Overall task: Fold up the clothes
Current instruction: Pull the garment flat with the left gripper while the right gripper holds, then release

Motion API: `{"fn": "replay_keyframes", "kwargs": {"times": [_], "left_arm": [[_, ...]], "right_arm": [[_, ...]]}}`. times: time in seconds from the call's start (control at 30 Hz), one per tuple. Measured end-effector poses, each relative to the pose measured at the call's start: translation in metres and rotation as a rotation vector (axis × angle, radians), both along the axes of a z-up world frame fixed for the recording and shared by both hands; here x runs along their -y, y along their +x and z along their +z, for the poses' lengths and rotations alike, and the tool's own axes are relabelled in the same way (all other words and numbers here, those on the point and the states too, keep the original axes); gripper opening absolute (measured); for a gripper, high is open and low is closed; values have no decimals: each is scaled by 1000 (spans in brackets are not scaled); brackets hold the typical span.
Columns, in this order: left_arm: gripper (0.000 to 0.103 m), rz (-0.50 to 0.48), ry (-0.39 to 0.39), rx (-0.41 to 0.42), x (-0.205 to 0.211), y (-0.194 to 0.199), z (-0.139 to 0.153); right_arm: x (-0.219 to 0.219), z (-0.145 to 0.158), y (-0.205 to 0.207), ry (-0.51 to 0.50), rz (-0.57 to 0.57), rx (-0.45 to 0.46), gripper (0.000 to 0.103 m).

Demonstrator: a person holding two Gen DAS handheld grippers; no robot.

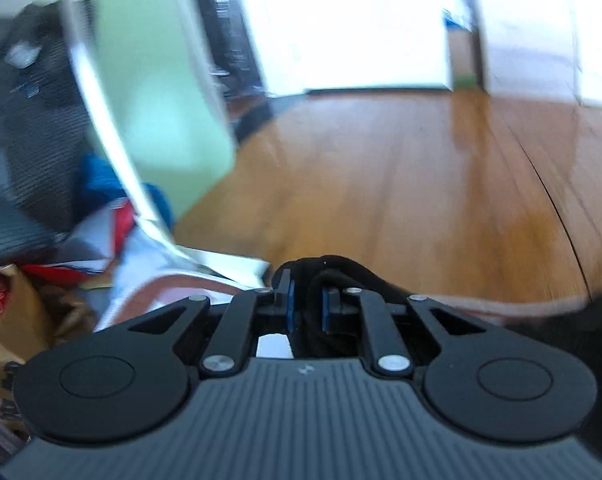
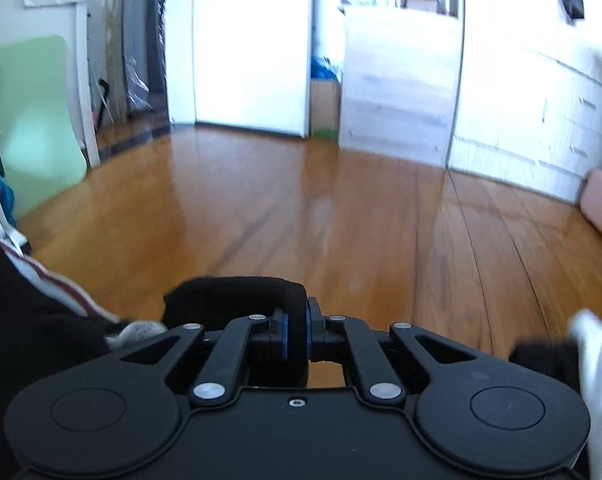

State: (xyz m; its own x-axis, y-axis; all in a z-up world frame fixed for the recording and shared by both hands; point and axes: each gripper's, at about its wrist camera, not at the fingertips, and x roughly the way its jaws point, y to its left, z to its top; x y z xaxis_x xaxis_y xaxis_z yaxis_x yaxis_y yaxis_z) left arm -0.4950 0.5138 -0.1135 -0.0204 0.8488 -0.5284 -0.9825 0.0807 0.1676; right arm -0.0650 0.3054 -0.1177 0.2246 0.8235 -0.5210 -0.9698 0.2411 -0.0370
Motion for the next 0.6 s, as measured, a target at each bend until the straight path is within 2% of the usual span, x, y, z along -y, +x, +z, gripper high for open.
{"fn": "replay_keyframes", "kwargs": {"times": [0.1, 0.23, 0.3, 0.33, 0.37, 0.4, 0.43, 0.47, 0.53, 0.6], "left_arm": [[12, 62, -44, 37, -19, -31, -15], [12, 107, -100, 7, -11, -51, -58], [15, 122, -96, -78, 4, -55, -78], [17, 123, -80, -176, 10, -55, -88], [24, 122, -60, -297, 16, -54, -99], [28, 114, -54, -367, 20, -55, -106], [29, 105, -55, -415, 22, -57, -111], [30, 106, -72, -416, 23, -61, -111], [34, 117, -131, -366, 23, -70, -104], [37, 100, -203, -298, 31, -71, -97]], "right_arm": [[-28, 3, -4, -22, -16, 109, 8], [-39, -16, 7, -93, -113, 42, 8], [-34, -38, 8, -135, -173, 56, 7], [-29, -50, 3, -157, -200, 125, 7], [-23, -63, -5, -183, -205, 231, 7], [-18, -75, -11, -209, -205, 313, 7], [-13, -84, -13, -236, -192, 341, 7], [-8, -92, -14, -261, -180, 352, 7], [1, -99, -7, -297, -170, 291, 7], [8, -102, 2, -347, -175, 165, 8]]}}
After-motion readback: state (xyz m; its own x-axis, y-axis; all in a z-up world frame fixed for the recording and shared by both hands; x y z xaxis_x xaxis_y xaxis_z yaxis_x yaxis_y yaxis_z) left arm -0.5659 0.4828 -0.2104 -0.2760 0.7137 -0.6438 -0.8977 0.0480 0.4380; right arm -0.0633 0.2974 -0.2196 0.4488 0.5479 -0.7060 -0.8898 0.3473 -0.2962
